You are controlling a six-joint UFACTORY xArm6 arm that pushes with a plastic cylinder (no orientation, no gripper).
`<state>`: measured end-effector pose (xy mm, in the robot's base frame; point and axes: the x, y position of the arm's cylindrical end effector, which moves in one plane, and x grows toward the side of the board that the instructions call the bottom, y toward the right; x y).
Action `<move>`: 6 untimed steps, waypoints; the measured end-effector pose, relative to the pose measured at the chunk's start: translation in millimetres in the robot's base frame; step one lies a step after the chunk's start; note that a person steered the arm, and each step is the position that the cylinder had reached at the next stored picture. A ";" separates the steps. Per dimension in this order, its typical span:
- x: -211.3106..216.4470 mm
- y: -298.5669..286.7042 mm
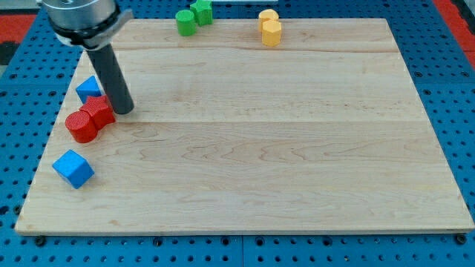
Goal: Move blue cube slightly up and right a bit
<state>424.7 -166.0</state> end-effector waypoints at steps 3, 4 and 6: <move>152.5 -53.0; 151.1 -116.9; 100.4 21.7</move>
<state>525.1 -144.3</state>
